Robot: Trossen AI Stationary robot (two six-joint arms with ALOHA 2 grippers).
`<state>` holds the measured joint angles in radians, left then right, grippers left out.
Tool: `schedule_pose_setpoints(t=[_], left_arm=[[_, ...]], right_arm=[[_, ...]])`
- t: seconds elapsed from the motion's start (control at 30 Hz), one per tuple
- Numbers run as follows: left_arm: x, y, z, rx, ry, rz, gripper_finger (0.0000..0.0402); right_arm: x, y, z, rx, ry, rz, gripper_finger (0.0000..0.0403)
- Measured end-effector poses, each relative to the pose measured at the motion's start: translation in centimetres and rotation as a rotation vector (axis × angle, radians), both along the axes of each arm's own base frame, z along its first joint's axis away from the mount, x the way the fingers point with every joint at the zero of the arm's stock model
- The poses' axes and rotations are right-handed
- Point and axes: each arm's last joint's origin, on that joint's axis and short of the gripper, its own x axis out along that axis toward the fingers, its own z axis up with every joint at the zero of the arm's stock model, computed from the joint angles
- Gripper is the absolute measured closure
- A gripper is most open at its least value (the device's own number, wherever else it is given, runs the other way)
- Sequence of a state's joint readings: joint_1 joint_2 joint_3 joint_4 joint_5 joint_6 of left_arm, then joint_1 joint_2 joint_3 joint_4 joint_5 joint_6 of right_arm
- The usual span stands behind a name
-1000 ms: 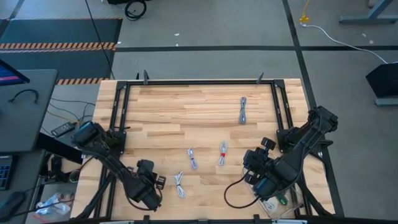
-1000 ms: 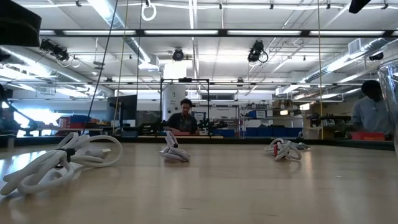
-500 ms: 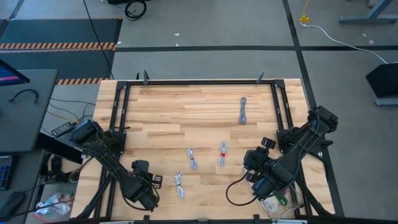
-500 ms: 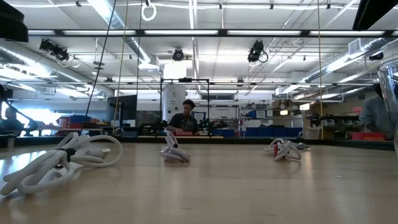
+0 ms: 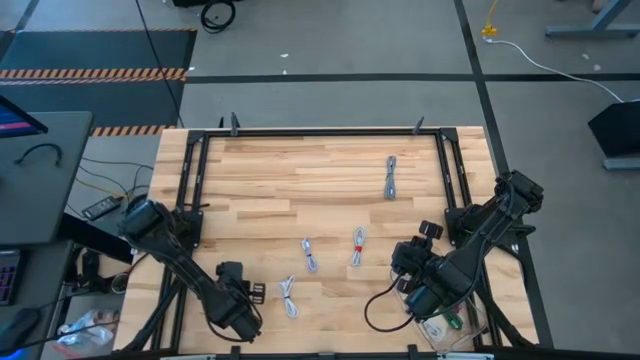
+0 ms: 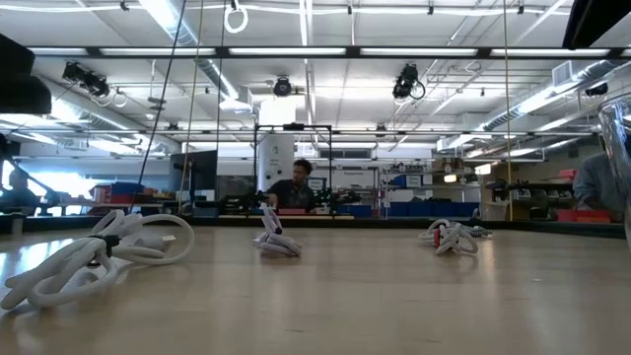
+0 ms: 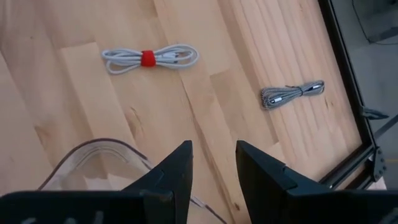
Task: Pick and place USB-C Cables
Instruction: Put the blue charger cable into the transparent bin
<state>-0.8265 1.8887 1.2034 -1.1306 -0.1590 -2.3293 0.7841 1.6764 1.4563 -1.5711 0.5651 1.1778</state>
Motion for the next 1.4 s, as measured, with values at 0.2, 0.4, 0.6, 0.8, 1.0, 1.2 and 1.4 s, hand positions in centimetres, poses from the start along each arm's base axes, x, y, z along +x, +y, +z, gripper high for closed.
schedule_pose_setpoints(t=[0.2, 0.4, 0.6, 0.8, 1.0, 1.2, 1.4], left_arm=[[-0.1, 0.0, -0.2, 0.017, 0.017, -0.006, 0.0285], [0.0, -0.4, -1.3, 0.018, 0.025, -0.019, 0.0285], [0.2, -0.7, -2.3, 0.034, 0.041, -0.038, 0.0286], [0.4, -0.3, -2.2, 0.111, 0.025, -0.192, 0.0369], [2.0, 1.4, 0.9, 0.412, -0.186, -0.397, 0.0381], [3.8, 1.3, 8.1, 0.677, -0.407, -0.660, 0.0381], [4.6, -0.8, 13.9, 0.735, -0.470, -0.921, 0.0381]], right_arm=[[-0.1, 0.1, 0.0, 0.023, 0.004, -0.020, 0.0274], [-0.1, 0.1, -0.1, 0.033, 0.011, -0.025, 0.0274], [-0.1, 0.1, -0.1, 0.036, 0.007, -0.028, 0.0274], [0.2, 0.3, -0.1, 0.061, -0.020, -0.035, 0.0274], [0.9, 0.6, -0.2, 0.102, -0.089, -0.039, 0.0274], [2.3, 0.3, 0.0, 0.059, -0.245, -0.029, 0.0274], [4.8, 0.0, 0.6, -0.061, -0.430, 0.070, 0.0274]])
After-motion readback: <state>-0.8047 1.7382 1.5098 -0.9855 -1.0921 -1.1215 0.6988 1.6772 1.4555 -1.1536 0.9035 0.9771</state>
